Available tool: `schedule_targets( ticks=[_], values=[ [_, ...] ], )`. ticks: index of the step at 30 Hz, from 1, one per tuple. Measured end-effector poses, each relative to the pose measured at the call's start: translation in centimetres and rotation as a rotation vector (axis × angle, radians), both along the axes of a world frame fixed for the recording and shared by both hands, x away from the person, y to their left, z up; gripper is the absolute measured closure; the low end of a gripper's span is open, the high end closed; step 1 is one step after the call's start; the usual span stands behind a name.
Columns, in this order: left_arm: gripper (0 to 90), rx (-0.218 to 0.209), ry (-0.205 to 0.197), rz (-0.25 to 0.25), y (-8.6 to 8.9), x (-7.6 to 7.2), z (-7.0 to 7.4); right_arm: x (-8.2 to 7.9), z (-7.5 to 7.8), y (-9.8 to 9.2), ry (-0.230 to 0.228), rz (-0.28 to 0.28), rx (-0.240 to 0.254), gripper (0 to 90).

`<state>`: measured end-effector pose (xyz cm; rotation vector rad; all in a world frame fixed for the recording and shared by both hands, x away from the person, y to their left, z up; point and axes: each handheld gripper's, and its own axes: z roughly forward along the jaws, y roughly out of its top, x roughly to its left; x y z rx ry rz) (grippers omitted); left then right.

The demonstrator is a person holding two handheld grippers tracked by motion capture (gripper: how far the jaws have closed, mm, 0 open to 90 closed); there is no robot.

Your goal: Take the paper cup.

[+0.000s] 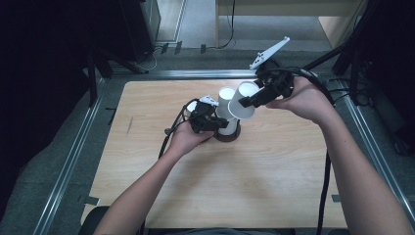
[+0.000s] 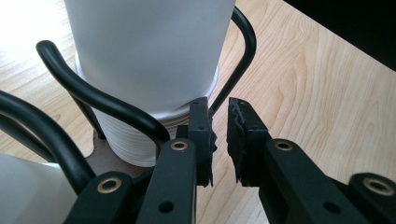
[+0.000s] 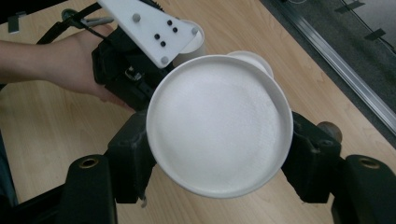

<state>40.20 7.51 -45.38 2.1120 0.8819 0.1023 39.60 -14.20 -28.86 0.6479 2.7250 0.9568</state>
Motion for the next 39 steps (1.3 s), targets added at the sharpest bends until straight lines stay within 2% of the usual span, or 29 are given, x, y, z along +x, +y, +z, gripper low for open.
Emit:
schedule_targets(
  ticks=[5, 6, 9, 13, 17, 24, 27, 28, 29, 34, 37, 39],
  values=[
    [78.1, 0.002, 0.004, -0.006, 0.0, -0.1, -0.1, -0.8, -1.0, -0.9, 0.011, -0.002, 0.013, 33.1],
    [77.9, 0.001, 0.002, -0.007, 0.0, -0.1, -0.2, -1.3, -1.7, -1.3, 0.010, 0.005, 0.035, 33.1],
    [77.0, -0.001, 0.002, -0.015, 0.0, -0.2, -0.2, -1.6, -2.6, -1.8, 0.025, 0.007, 0.049, 33.1],
    [75.2, 0.002, -0.015, -0.034, 0.0, -0.5, -0.2, -2.1, -3.9, -2.4, 0.040, 0.005, 0.045, 33.1],
    [72.5, -0.007, -0.008, -0.045, 0.1, -0.9, -0.2, -2.7, -5.1, -2.8, 0.038, 0.017, 0.039, 33.1],
    [60.4, -0.004, -0.009, -0.072, 0.5, -1.6, -0.2, -3.5, -7.1, -3.2, 0.069, 0.023, 0.044, 33.2],
    [57.3, -0.024, 0.001, -0.095, 0.9, -2.1, -0.2, -3.9, -8.5, -3.3, 0.079, 0.034, 0.043, 33.2],
    [56.0, -0.024, 0.001, -0.095, 0.9, -2.1, -0.2, -3.9, -8.5, -3.3, 0.079, 0.034, 0.043, 33.2],
    [54.8, -0.026, 0.003, -0.099, 0.9, -2.3, -0.2, -4.1, -9.3, -3.4, 0.090, 0.037, 0.042, 33.2],
    [51.5, -0.019, 0.003, -0.134, 1.2, -2.9, -0.2, -4.4, -10.6, -3.4, 0.102, 0.042, 0.046, 33.1],
    [49.1, 0.010, -0.005, -0.164, 1.4, -3.5, -0.3, -4.7, -11.7, -3.4, 0.105, 0.055, 0.053, 33.1],
    [46.7, 0.012, -0.014, -0.175, 1.6, -3.8, -0.5, -4.8, -12.2, -3.3, 0.106, 0.059, 0.054, 33.1]
  ],
)
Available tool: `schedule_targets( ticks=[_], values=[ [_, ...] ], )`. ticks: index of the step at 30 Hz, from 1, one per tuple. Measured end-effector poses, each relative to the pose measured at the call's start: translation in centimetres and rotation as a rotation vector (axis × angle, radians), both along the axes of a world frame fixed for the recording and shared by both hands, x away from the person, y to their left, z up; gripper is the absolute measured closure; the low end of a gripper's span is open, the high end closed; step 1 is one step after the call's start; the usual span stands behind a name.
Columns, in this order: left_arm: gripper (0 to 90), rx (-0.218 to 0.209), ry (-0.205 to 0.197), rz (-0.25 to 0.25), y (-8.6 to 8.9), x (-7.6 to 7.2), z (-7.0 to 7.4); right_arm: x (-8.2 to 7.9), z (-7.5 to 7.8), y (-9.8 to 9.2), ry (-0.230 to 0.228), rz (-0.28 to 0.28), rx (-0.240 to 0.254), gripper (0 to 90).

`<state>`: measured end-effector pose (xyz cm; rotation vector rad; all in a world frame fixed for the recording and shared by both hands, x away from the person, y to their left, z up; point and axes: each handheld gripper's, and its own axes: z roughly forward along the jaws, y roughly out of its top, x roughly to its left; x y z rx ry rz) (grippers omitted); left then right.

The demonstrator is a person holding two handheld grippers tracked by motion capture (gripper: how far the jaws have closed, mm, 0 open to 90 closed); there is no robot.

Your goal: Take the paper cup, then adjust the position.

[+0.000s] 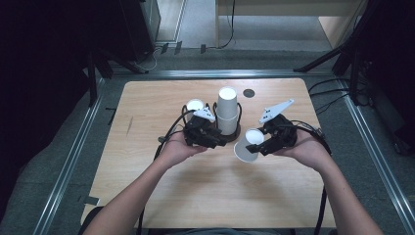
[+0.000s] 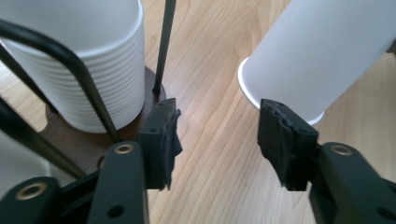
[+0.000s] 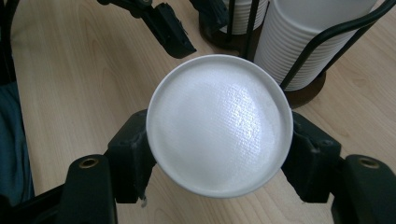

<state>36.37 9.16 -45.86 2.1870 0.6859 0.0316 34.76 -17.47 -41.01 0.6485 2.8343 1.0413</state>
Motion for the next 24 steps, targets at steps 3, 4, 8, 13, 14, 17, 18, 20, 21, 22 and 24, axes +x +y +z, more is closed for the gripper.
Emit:
schedule_targets(
  ticks=[3, 4, 8, 13, 14, 17, 18, 20, 21, 22, 24],
  values=[
    [44.5, -0.004, -0.004, -0.006, 0.3, -0.3, -0.1, -0.1, -0.6, 0.2, 0.006, 0.003, 0.000, 33.1],
    [44.0, -0.002, -0.011, -0.016, 0.6, -0.6, -0.2, -0.2, -0.8, 0.3, 0.005, 0.005, -0.003, 33.1],
    [41.5, -0.007, -0.020, -0.040, 1.2, -1.2, -0.4, -0.3, -1.3, 0.6, 0.008, 0.015, 0.007, 33.1],
    [40.1, -0.016, -0.008, -0.062, 2.2, -1.5, -0.7, -0.5, -2.3, 1.2, 0.005, 0.033, 0.002, 33.0],
    [39.5, -0.020, 0.003, -0.064, 2.4, -1.5, -0.7, -0.5, -2.5, 1.3, 0.008, 0.033, 0.004, 33.1],
    [36.3, -0.015, 0.011, -0.066, 2.7, -1.6, -0.9, -0.5, -3.2, 1.8, 0.011, 0.038, 0.008, 33.0],
    [35.1, 0.003, 0.016, -0.079, 2.9, -1.7, -1.0, -0.5, -3.4, 1.9, 0.018, 0.039, 0.014, 33.0],
    [32.0, 0.012, 0.051, -0.100, 3.1, -1.6, -1.1, -0.5, -3.8, 2.2, 0.022, 0.046, 0.016, 33.0],
    [30.4, 0.008, 0.060, -0.107, 3.1, -1.7, -1.2, -0.5, -3.9, 2.4, 0.025, 0.047, 0.016, 33.0],
    [29.0, 0.006, 0.062, -0.115, 3.2, -1.6, -1.3, -0.5, -4.1, 2.5, 0.026, 0.048, 0.019, 33.0],
    [25.7, -0.009, 0.073, -0.126, 3.3, -1.6, -1.4, -0.5, -4.4, 2.8, 0.032, 0.046, 0.015, 33.0]
  ],
)
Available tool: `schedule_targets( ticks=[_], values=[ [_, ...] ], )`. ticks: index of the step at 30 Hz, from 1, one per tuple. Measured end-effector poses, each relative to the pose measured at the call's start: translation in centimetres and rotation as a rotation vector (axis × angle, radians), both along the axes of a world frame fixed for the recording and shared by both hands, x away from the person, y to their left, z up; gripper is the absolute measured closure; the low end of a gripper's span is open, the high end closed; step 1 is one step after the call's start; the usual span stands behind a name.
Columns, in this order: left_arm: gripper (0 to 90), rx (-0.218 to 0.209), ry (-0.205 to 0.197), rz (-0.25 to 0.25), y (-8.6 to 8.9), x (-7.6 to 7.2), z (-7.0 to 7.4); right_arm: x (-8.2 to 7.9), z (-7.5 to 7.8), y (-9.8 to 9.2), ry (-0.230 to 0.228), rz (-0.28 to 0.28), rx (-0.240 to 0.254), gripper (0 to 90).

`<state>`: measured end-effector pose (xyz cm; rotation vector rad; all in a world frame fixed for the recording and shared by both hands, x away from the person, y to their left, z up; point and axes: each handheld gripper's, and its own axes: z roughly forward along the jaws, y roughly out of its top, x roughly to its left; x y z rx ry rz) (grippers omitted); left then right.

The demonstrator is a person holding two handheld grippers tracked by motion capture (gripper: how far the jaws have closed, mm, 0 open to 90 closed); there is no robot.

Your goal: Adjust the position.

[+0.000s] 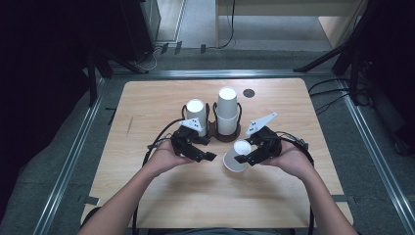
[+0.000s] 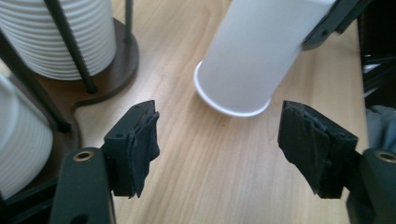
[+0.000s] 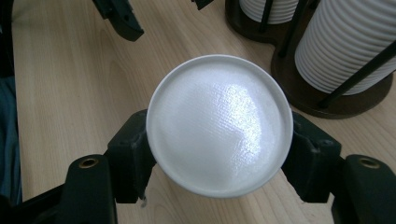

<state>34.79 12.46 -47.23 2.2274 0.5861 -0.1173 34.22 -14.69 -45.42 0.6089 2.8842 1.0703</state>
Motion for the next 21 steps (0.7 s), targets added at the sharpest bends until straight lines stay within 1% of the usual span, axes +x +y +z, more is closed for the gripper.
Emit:
schedule_targets(
  ticks=[1, 3, 5, 6, 7, 9, 10, 12, 13, 14, 16, 19, 21],
  values=[
    [24.5, -0.019, 0.012, 0.001, 0.1, 0.1, -0.1, -0.1, -0.2, 0.2, 0.010, 0.003, -0.001, 33.0],
    [19.6, -0.018, 0.011, -0.003, 0.1, 0.1, -0.2, -0.2, -0.5, 0.4, 0.009, 0.014, -0.016, 33.0],
    [13.4, -0.017, 0.041, -0.022, 0.0, 0.2, -0.6, -0.2, -0.7, 0.6, 0.005, 0.017, -0.022, 33.0],
    [10.9, -0.013, 0.042, -0.031, 0.0, 0.1, -0.7, -0.2, -0.8, 0.7, 0.013, 0.015, -0.017, 33.0],
    [10.5, -0.003, 0.035, -0.040, -0.1, 0.1, -0.8, -0.1, -0.9, 0.8, 0.016, 0.014, -0.017, 33.0],
    [8.7, 0.001, 0.029, -0.040, -0.2, -0.1, -0.9, -0.1, -1.0, 0.8, 0.015, 0.018, -0.016, 33.0],
    [8.5, 0.011, 0.017, -0.048, -0.3, -0.1, -1.0, -0.1, -1.0, 1.0, 0.014, 0.018, -0.006, 33.0],
    [8.5, 0.014, 0.001, -0.048, -0.4, -0.3, -1.2, 0.0, -1.0, 1.0, 0.016, 0.016, -0.002, 33.0],
    [8.5, 0.014, -0.004, -0.049, -0.4, -0.3, -1.2, 0.0, -1.0, 1.1, 0.014, 0.018, 0.005, 33.0],
    [8.5, 0.009, -0.007, -0.047, -0.4, -0.3, -1.2, 0.1, -0.9, 1.2, 0.015, 0.020, 0.025, 33.0],
    [8.5, 0.007, -0.016, -0.046, -0.4, -0.4, -1.3, 0.1, -0.9, 1.3, 0.017, 0.017, 0.032, 33.0],
    [8.5, 0.013, -0.026, -0.039, -0.4, -0.5, -1.5, 0.3, -0.7, 1.7, 0.018, 0.016, 0.066, 33.0],
    [8.5, 0.010, -0.031, -0.031, -0.6, -0.7, -1.7, 0.4, -0.6, 1.9, 0.019, 0.018, 0.075, 33.0]
  ],
)
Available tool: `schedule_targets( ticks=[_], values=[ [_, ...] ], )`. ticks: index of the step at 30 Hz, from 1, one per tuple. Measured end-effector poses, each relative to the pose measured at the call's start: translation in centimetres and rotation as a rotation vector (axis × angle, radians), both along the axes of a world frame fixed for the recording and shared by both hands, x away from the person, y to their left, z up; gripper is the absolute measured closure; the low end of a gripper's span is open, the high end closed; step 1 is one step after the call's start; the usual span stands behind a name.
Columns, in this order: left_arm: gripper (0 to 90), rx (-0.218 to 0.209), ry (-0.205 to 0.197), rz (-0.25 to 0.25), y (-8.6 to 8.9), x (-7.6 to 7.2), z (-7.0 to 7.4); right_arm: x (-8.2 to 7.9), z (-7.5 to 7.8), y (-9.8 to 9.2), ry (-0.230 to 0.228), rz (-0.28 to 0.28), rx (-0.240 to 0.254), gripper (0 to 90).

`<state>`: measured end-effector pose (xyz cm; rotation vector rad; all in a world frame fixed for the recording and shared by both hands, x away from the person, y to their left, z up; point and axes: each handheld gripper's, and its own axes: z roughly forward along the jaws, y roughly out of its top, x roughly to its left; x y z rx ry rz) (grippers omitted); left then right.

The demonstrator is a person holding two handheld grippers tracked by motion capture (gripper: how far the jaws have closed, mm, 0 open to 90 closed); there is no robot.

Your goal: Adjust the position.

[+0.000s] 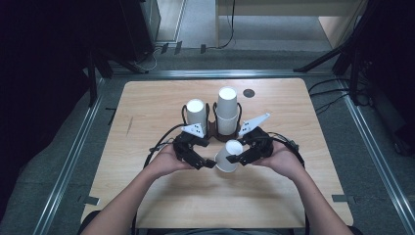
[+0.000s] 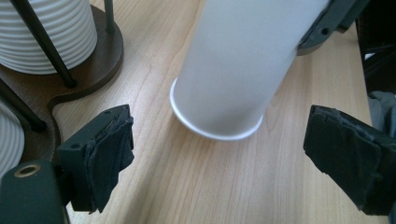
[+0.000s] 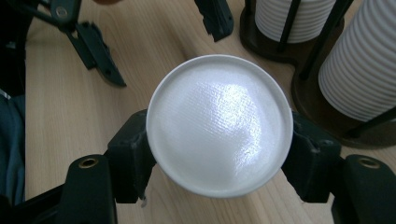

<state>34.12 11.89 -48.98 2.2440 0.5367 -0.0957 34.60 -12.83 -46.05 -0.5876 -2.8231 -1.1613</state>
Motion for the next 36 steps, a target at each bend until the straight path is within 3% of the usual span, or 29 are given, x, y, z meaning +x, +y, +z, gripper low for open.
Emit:
schedule_targets(
  ticks=[7, 13, 17, 20, 22, 24, 25, 28, 29, 36],
  values=[
    [8.6, 0.011, -0.004, -0.035, -0.6, -0.3, -0.3, -0.1, 0.4, 1.3, 0.010, 0.027, 0.037, 33.1],
    [8.5, -0.003, -0.025, -0.041, -0.7, -0.5, -0.3, -0.1, 0.8, 1.9, 0.021, 0.040, 0.070, 33.2],
    [9.1, -0.021, -0.062, -0.049, -0.9, -0.8, -0.3, -0.3, 1.4, 2.2, 0.026, 0.045, 0.107, 33.2],
    [15.0, -0.029, -0.086, -0.059, -1.0, -1.0, -0.2, -0.3, 1.6, 2.2, 0.023, 0.045, 0.132, 33.1],
    [24.6, -0.036, -0.112, -0.068, -1.0, -1.1, 0.0, -0.3, 1.6, 2.1, 0.018, 0.045, 0.148, 33.3],
    [26.8, -0.040, -0.088, -0.078, -1.0, -1.0, 0.0, -0.3, 1.6, 2.0, 0.019, 0.043, 0.155, 33.4],
    [28.0, -0.037, -0.042, -0.102, -1.1, -0.7, -0.1, -0.3, 1.6, 2.0, 0.024, 0.041, 0.151, 33.3],
    [29.9, -0.032, -0.017, -0.107, -1.0, -0.5, -0.1, -0.2, 1.4, 2.0, 0.038, 0.050, 0.150, 32.9],
    [30.0, -0.022, 0.000, -0.112, -0.9, -0.3, 0.1, -0.3, 1.3, 1.9, 0.022, 0.053, 0.142, 30.0],
    [29.8, -0.005, -0.014, -0.099, 0.0, -0.2, 1.0, -0.8, 1.2, 1.5, -0.017, 0.074, 0.111, 25.4]
  ],
)
